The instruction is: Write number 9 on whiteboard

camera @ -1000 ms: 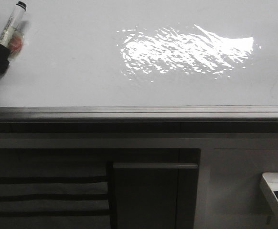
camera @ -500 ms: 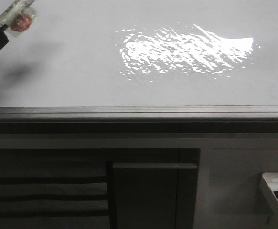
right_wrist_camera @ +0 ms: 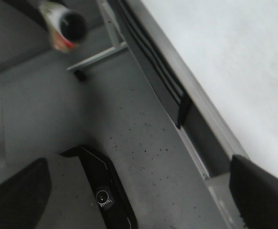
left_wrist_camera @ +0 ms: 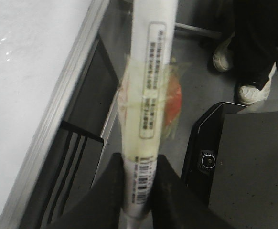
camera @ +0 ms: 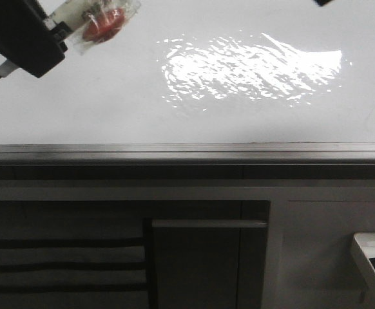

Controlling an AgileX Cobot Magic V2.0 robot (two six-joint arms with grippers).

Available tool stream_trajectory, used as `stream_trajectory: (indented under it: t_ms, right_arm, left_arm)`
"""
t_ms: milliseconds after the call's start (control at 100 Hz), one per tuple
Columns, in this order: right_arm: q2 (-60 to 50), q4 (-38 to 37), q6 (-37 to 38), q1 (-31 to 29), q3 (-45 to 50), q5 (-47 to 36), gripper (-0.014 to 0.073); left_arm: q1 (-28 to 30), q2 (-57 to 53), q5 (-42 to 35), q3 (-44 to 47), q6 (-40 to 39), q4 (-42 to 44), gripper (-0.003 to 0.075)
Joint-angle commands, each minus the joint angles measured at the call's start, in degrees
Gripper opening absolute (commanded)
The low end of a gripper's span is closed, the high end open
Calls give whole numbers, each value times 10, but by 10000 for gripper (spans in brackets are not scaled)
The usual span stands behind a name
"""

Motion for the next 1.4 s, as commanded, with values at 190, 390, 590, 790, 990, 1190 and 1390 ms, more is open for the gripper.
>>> stream_trajectory:
  t_ms: [190,390,590,790,990,1190,1390]
  right_arm:
    - [63,33,-62,128,-73,-65,666]
    - [91,33,-63,161,-93,-67,543]
    - [94,30,-63,162,-96,-63,253]
    - [96,25,-63,162,-96,-63,205]
    - [96,25,-63,162,-96,-62,202]
    - [96,16,-63,162,-96,-62,-1]
    - [96,7,-63,162,-96,-63,-63]
  left_arm:
    - [-45,-12,-15,-19,21,-19,-20]
    - [-46,-12,-14,-19,21,-7,-20]
    - [-46,-12,-14,-19,21,2,-20]
    - [-46,-12,-14,-19,21,2,-20]
    - [-46,-12,-16,-19,21,2,-20]
    - [-46,-12,-16,-19,21,2,-20]
    - [-46,-12,-27,-19,21,2,47]
